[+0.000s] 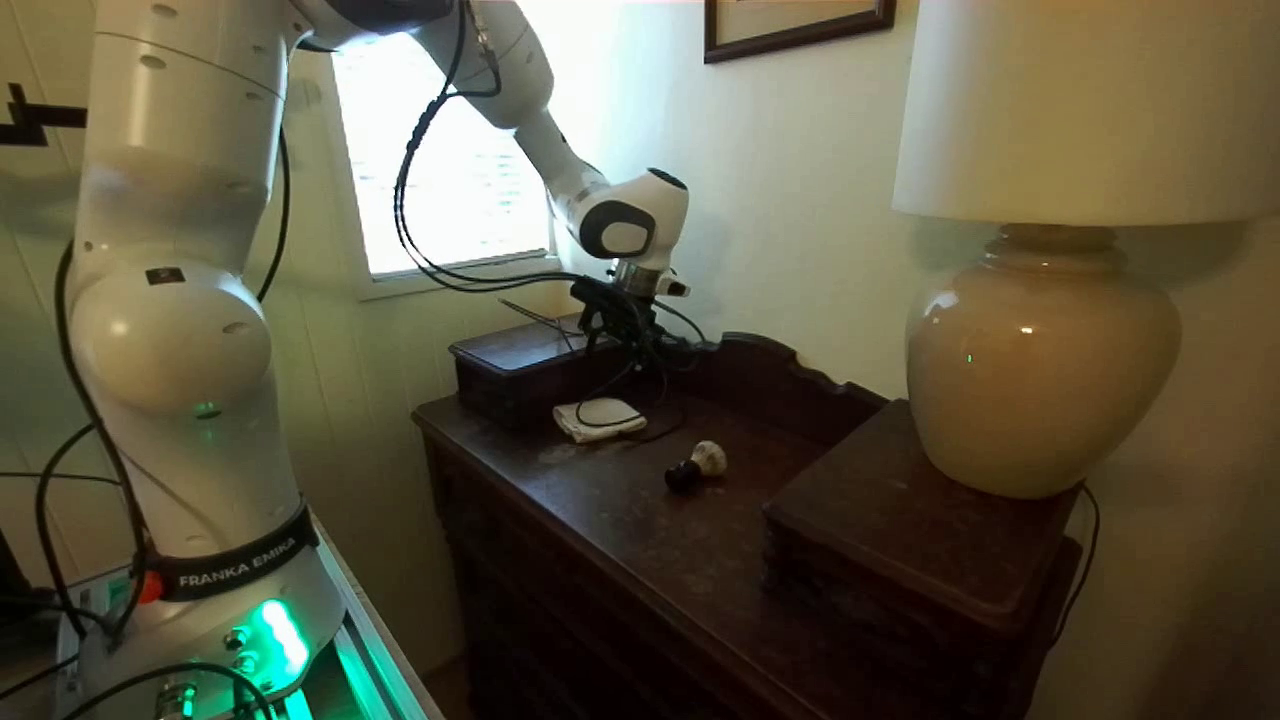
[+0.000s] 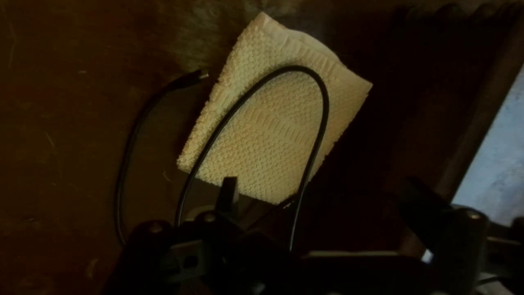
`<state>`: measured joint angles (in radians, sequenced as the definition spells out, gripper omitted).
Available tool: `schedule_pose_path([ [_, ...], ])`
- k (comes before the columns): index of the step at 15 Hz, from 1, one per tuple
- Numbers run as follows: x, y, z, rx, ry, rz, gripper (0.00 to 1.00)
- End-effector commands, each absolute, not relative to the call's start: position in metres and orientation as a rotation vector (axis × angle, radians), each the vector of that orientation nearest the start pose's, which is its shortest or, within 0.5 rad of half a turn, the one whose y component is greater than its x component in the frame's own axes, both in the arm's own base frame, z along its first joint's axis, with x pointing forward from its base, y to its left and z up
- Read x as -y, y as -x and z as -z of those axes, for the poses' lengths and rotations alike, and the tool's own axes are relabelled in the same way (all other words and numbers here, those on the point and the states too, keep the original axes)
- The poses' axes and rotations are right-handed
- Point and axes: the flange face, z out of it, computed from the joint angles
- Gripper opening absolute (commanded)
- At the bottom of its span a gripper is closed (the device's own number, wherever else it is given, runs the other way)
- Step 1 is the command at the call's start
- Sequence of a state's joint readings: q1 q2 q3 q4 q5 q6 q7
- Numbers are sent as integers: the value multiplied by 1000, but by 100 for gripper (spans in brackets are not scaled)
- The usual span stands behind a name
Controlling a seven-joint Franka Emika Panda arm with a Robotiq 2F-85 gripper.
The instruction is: Move the black cable to the right.
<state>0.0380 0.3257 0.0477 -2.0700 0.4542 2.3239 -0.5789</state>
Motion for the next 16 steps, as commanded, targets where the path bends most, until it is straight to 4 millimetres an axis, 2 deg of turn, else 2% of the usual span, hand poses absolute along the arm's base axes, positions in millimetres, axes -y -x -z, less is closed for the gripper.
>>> schedule_pose_path([
  [1, -74, -601, -251, 454, 2735, -6, 100],
  [2, -79, -605, -248, 463, 2728, -13, 92],
  [3, -82, -608, -244, 470, 2718, -18, 72],
  [5, -87, -613, -237, 479, 2709, -28, 60],
  [6, -89, -616, -234, 479, 2708, -35, 58],
  [7, -90, -617, -231, 483, 2709, -41, 50],
  [9, -91, -620, -227, 481, 2713, -51, 45],
  [10, -91, -621, -225, 478, 2713, -55, 46],
  [11, -91, -622, -223, 475, 2714, -59, 51],
  [13, -91, -624, -220, 475, 2712, -64, 46],
  [14, -90, -624, -220, 477, 2712, -68, 28],
  [15, -91, -624, -219, 478, 2712, -70, 21],
  [16, -90, -624, -220, 483, 2713, -71, 20],
])
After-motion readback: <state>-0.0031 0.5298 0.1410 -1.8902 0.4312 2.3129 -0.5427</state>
